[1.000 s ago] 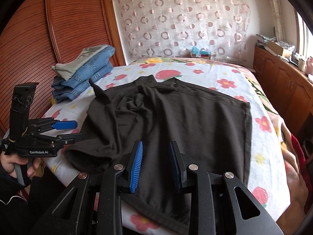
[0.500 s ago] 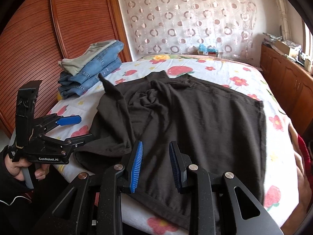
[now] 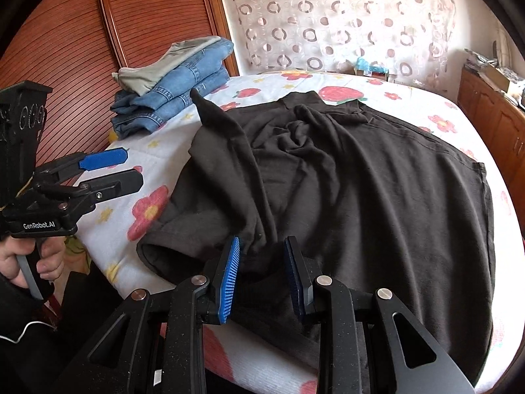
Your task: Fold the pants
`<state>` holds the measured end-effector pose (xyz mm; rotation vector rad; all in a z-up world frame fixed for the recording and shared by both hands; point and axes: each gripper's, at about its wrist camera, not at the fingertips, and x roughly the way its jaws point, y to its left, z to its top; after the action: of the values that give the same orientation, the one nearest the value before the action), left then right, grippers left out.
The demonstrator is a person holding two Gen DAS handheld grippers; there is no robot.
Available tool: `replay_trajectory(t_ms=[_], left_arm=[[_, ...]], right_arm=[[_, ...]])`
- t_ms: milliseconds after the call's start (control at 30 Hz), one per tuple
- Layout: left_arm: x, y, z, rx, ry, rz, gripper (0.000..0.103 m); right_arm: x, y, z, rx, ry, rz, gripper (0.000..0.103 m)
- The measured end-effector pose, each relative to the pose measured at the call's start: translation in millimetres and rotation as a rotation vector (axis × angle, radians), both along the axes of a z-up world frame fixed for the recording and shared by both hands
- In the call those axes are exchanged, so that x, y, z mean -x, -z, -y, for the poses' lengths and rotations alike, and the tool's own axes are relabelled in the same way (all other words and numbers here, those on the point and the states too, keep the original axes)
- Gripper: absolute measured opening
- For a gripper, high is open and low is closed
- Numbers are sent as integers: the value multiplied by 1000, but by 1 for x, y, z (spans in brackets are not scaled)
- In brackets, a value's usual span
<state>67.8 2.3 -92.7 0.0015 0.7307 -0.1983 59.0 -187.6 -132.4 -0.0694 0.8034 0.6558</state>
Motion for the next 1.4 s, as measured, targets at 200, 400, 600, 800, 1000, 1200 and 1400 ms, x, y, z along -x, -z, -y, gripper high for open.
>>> replay_trajectory(t_ms=[200,400,600,800,1000,1200,1400], left_arm=[[2,0,-1,38,12,0,84],[1,4,6,25,24,-13,84],[1,4,9,18,29,-13,84],[0,-1,13,19,36,-5,84],[-8,-11,25,19,67,14,84],[-18,-18,46,20,112,28,84],[-25,-24,65,23,150,38,84]], right_arm=[[-1,2,-1,-6,-10,-1,10],[3,-10,7,-75,-4,48,4],[19,-30,13,-107,-5,131,4],[29,-45,18,-93,15,214,4],[39,-59,34,-44,51,276,4],[50,-72,60,-31,126,310,4],[67,-75,71,-25,184,322,4]])
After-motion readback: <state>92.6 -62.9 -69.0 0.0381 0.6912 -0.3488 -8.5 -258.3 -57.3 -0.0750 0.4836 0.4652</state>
